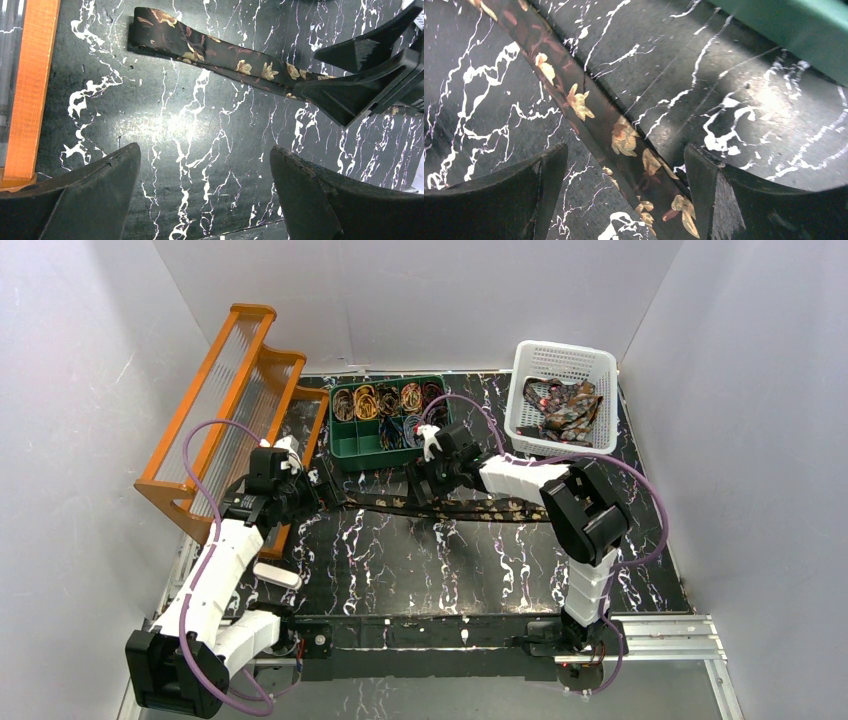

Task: Roll the ties
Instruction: Flatten out the tie at the center of the board.

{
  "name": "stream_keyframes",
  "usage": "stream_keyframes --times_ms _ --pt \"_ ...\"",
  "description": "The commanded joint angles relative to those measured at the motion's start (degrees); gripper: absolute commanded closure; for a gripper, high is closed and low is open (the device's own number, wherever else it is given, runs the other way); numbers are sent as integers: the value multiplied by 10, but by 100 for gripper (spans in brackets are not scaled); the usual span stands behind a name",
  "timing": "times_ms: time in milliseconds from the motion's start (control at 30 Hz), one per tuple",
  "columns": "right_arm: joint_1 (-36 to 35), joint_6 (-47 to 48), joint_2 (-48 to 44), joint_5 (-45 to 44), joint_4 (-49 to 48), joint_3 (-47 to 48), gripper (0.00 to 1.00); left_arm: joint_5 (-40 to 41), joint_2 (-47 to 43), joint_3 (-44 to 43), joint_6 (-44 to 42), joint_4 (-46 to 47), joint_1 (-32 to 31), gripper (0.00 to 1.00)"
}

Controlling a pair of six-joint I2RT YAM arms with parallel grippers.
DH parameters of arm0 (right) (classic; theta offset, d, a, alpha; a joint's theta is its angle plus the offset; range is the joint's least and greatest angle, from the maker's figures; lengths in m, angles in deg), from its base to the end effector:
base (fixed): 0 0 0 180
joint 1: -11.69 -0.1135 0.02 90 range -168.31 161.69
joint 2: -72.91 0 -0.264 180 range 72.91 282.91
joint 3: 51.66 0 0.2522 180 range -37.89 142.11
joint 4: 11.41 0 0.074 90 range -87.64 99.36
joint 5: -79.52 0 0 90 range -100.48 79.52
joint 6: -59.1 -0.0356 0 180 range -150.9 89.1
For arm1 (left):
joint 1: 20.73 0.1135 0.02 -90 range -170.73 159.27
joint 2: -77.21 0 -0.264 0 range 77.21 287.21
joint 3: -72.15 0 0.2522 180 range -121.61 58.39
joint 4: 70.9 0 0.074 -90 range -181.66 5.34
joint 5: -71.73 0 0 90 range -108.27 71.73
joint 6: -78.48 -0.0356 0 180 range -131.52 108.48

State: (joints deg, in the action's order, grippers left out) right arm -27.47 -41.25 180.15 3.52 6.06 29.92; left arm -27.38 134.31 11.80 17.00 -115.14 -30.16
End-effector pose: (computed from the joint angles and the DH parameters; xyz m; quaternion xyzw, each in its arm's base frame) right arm 0.3084 0.2623 0.1822 -0.2735 0.8700 0.2668 0.3116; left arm 0.2070 -0.0401 0.2779 -0.1179 0.9000 -0.2028 0.3675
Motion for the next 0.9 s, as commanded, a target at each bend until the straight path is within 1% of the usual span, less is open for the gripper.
stream_keyframes --times_ms 0,133,300,433,533,667,733,800,867 --pt "-5 56 8 57 -4 2 7 -10 -14 -18 -8 -14 5 2" --pt "-7 96 2 62 25 -22 11 -17 -9 -17 -10 -14 5 2" --pt "-7 160 -36 74 63 -107 16 -26 0 -14 -13 -11 5 2" --pt "-7 211 -101 71 101 -167 22 -40 10 -16 -16 -7 5 2" --pt "-6 256 -167 65 125 -216 22 -61 13 -13 -12 -1 5 2" --pt "-2 261 -244 -1 105 -247 23 -85 14 13 2 15 5 2" --pt "-2 222 -285 -45 77 -238 16 -96 15 31 11 23 4 2" --pt "-1 144 -317 -132 50 -218 10 -104 14 45 18 26 4 2" --pt "2 57 -337 -271 43 -205 8 -105 13 58 24 27 3 2"
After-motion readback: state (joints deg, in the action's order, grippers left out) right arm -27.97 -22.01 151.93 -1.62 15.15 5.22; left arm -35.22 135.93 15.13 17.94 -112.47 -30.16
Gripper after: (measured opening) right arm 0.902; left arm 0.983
